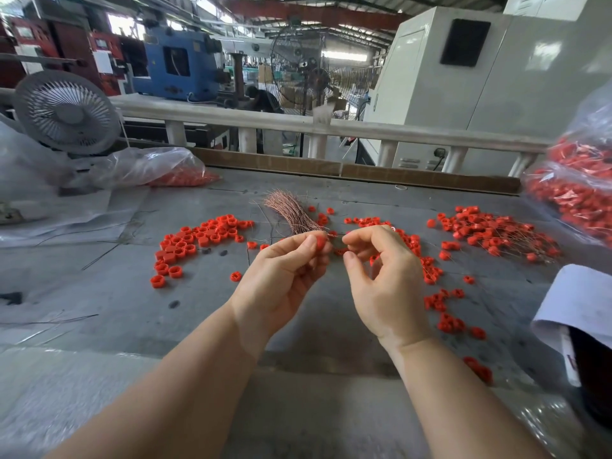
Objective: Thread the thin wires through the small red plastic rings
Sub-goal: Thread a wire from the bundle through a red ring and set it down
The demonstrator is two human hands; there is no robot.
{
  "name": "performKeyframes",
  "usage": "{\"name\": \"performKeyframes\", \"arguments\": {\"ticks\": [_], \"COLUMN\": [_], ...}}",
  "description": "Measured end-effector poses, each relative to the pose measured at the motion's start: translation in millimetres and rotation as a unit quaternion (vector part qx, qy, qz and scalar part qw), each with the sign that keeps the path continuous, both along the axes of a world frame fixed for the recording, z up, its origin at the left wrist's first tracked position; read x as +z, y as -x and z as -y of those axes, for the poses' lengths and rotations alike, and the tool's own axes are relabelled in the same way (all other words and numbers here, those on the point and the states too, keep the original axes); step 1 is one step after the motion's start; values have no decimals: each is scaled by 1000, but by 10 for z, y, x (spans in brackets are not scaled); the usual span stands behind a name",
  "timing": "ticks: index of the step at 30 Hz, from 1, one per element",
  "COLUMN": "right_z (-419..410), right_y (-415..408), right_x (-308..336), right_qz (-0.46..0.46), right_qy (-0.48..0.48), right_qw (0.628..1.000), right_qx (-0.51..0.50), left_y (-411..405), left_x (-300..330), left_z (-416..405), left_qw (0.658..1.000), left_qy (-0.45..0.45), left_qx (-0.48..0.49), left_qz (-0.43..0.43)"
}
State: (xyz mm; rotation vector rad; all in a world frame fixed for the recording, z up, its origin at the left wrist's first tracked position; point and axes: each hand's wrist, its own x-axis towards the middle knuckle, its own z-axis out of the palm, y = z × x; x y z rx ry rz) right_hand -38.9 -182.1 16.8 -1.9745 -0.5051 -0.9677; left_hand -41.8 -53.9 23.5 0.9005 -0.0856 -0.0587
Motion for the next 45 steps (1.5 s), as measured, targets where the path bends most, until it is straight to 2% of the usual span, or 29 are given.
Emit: {"name": "performKeyframes", "arguments": {"ticks": [18, 45], "right_z": [37, 9], "right_y": [-29, -73], "right_x": [-22, 17], "right_qz": [7, -28], "right_qy": [-19, -22], "right_qw": [1000, 997], "right_qx": [-22, -67], "left_y": [30, -32], "left_x": [-2, -25], "left_z": [16, -59], "left_qw": [999, 998], "left_qy": [15, 3], "left_qx": [-49, -33], "left_qz": [-13, -44]}}
